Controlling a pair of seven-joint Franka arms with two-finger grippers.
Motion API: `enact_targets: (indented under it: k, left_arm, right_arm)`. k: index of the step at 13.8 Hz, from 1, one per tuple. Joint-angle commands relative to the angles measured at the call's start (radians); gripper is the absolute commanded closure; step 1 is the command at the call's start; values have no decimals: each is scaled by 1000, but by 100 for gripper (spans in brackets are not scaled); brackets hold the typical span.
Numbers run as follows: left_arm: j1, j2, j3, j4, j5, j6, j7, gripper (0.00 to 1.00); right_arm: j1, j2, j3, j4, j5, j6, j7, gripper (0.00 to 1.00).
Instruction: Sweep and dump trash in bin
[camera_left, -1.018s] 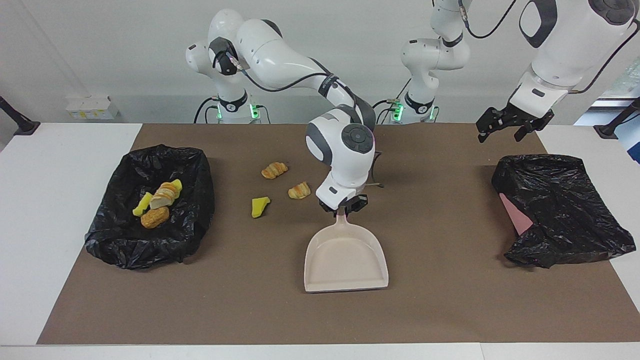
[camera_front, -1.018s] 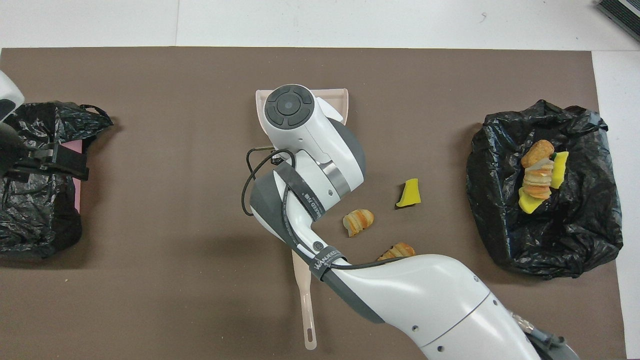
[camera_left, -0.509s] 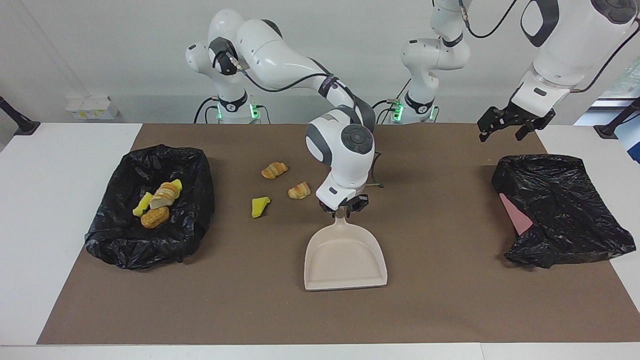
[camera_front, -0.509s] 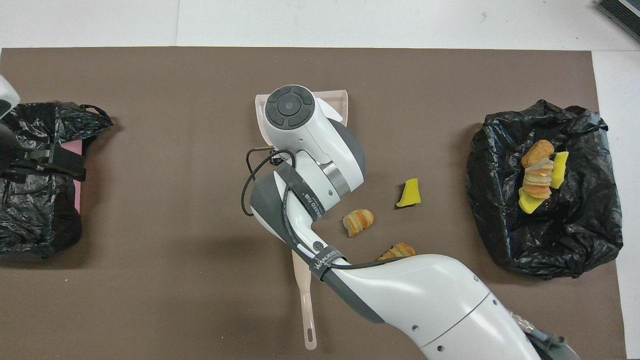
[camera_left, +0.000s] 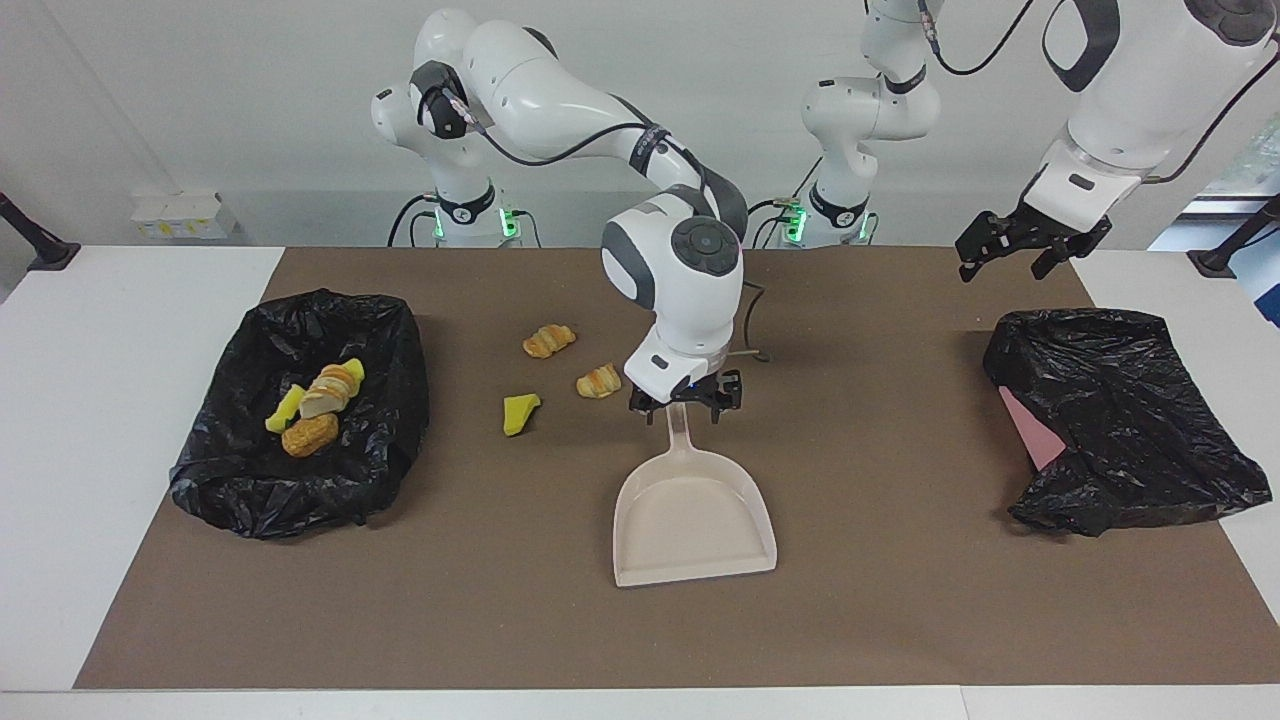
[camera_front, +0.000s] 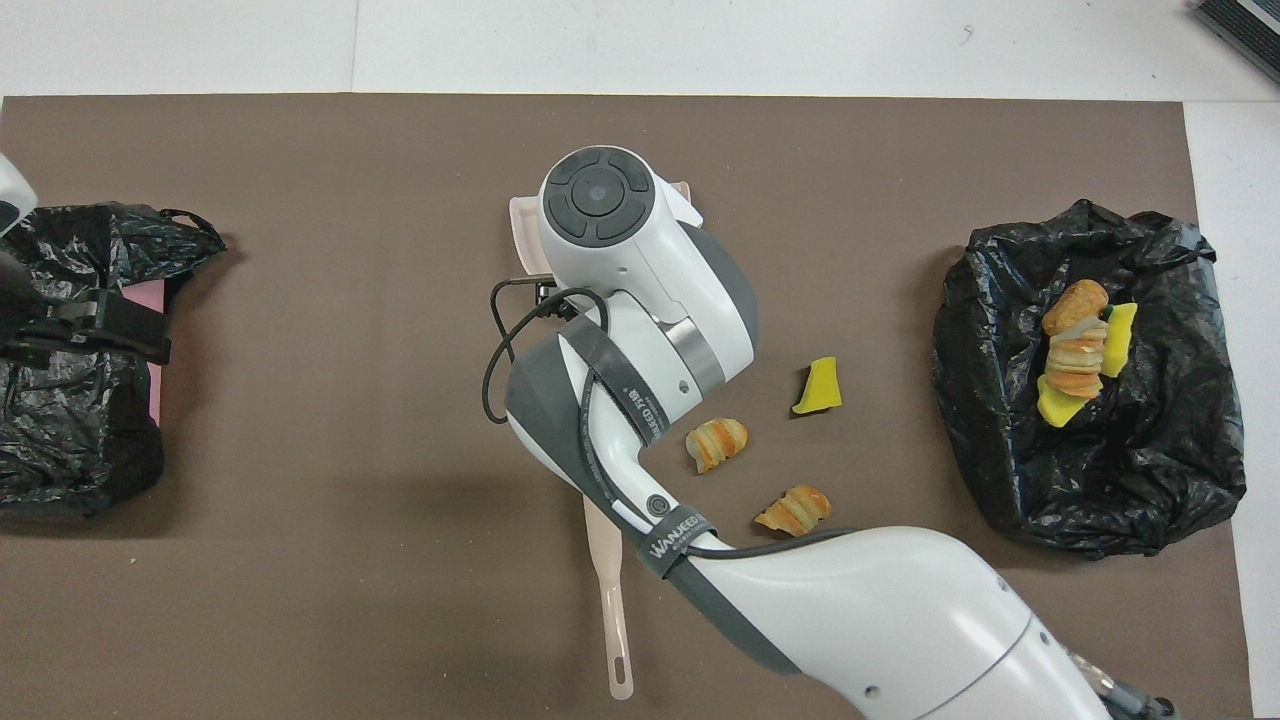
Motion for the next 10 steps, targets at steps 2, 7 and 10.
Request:
enact_targets:
  k: [2, 7, 10]
  left_arm:
    - [-17, -7, 2, 8, 3, -11, 2, 0]
    - [-21, 26, -2, 7, -35, 27, -1, 0]
    - [-46, 49, -4, 4, -37, 82, -1, 0]
  right_arm:
    - [-11, -221, 14, -258, 101, -26, -28, 0]
    - [71, -433, 17, -554, 147, -75, 18, 0]
    - [141, -574, 19, -823, 176, 102, 22, 0]
